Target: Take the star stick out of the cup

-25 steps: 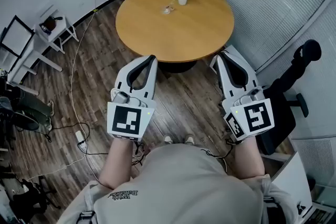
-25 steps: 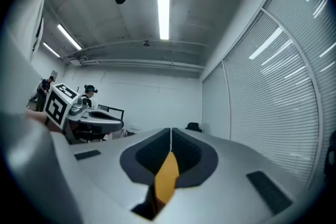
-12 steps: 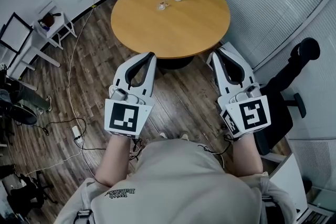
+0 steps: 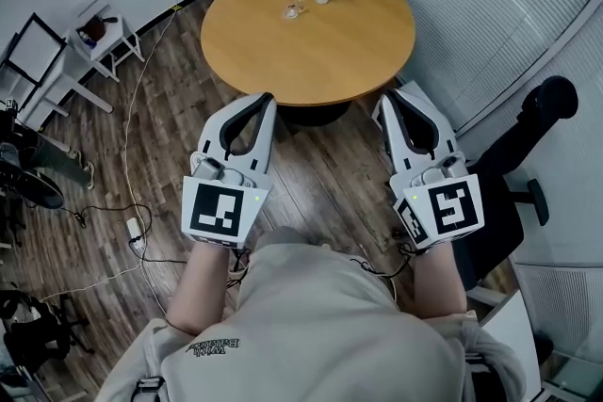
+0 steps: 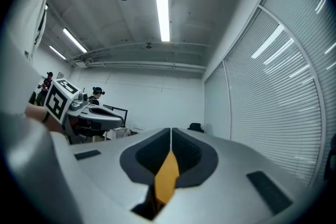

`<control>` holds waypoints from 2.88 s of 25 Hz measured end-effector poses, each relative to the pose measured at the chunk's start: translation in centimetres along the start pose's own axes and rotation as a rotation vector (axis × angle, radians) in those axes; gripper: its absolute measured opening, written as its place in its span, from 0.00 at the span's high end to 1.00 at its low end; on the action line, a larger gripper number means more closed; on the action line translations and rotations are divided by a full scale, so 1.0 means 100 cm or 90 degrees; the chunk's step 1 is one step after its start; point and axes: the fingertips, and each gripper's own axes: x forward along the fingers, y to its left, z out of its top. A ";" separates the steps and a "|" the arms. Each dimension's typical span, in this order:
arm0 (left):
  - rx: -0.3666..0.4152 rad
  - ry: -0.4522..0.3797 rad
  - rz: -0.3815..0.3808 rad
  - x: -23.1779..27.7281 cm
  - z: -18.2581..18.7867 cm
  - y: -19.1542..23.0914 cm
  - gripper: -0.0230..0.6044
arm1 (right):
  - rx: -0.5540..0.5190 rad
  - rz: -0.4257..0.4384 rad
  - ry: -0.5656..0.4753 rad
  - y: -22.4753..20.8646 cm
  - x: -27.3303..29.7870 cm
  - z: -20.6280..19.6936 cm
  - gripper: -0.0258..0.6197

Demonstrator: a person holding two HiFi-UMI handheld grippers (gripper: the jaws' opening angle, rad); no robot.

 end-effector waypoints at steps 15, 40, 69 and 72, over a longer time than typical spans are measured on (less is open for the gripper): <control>0.002 0.008 0.047 0.020 -0.033 0.031 0.93 | 0.004 0.021 0.005 -0.009 0.044 -0.020 0.91; -0.045 0.040 -0.027 0.176 -0.101 0.203 0.93 | 0.009 0.003 0.066 -0.042 0.281 -0.057 0.91; -0.083 0.030 -0.097 0.284 -0.151 0.319 0.93 | 0.008 -0.070 0.103 -0.072 0.430 -0.077 0.91; -0.082 0.042 -0.095 0.292 -0.151 0.318 0.93 | 0.035 -0.054 0.079 -0.079 0.432 -0.074 0.91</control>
